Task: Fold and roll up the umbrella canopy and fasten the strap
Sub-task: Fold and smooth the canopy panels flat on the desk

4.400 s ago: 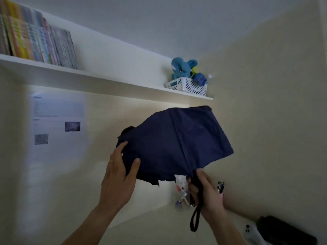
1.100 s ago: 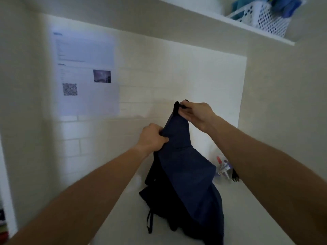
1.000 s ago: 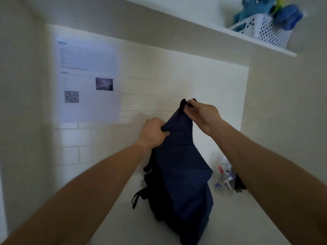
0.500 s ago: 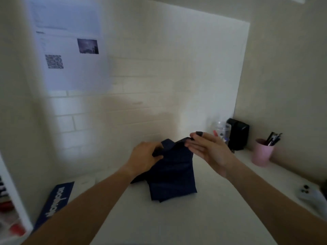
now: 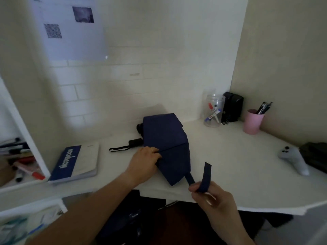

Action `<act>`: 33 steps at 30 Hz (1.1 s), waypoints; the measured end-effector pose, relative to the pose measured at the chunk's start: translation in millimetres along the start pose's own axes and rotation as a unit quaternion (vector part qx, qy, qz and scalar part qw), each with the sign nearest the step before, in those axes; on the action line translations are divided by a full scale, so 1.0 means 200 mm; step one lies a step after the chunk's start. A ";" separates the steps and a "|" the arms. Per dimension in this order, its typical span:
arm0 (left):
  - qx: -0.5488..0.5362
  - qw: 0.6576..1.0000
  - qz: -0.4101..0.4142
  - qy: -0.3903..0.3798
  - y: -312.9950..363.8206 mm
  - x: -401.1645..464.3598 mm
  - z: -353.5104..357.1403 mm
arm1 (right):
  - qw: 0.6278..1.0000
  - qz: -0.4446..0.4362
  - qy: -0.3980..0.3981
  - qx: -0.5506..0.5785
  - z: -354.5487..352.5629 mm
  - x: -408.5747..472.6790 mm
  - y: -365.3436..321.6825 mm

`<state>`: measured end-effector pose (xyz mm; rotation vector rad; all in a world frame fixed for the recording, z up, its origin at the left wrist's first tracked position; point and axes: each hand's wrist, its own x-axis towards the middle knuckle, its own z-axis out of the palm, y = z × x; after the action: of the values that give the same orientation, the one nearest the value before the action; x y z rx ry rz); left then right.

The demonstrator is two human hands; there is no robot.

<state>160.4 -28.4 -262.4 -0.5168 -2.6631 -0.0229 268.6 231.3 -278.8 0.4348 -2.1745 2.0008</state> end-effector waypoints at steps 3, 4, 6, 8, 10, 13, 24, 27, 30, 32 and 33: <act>0.026 0.999 -0.039 -0.003 0.04 -0.06 0.07 | 0.999 0.032 -0.029 -0.013 0.02 -0.13 0.12; 0.024 0.999 -0.046 -0.004 0.05 -0.08 0.08 | 0.998 0.012 -0.045 -0.045 0.03 -0.16 0.15; 0.001 1.000 -0.024 0.010 0.08 -0.10 0.10 | 0.992 -0.029 -0.059 -0.107 0.02 -0.21 0.17; -0.079 0.996 0.031 0.012 0.11 -0.14 0.09 | 0.984 -0.029 -0.057 -0.169 0.03 -0.24 0.21; -0.170 0.982 0.054 -0.059 0.15 -0.18 0.04 | 0.980 -0.017 -0.093 -0.177 0.04 -0.33 0.28; -0.251 0.959 0.009 -0.133 0.16 -0.23 0.02 | 0.959 0.031 -0.171 -0.223 0.01 -0.42 0.33; -0.315 0.941 -0.070 -0.108 0.06 -0.14 0.03 | 0.911 -0.153 -0.103 -0.368 0.09 0.59 0.11; -0.266 0.958 -0.053 -0.090 -0.03 -0.16 0.09 | 0.865 -0.083 -0.221 -0.443 0.15 0.70 0.22; -0.292 0.949 -0.076 -0.089 -0.15 -0.15 0.12 | 0.842 -0.055 -0.247 -0.476 0.20 0.70 0.28; -0.256 0.959 -0.072 -0.094 -0.21 -0.15 0.15 | 0.843 -0.049 -0.238 -0.481 0.20 0.70 0.30; -0.223 0.968 -0.059 -0.102 -0.23 -0.16 0.16 | 0.846 -0.051 -0.231 -0.478 0.21 0.70 0.30</act>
<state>158.1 -78.6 -301.8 -0.5184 -2.8915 -0.6485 121.8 179.3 -296.2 0.8683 -2.9628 0.5673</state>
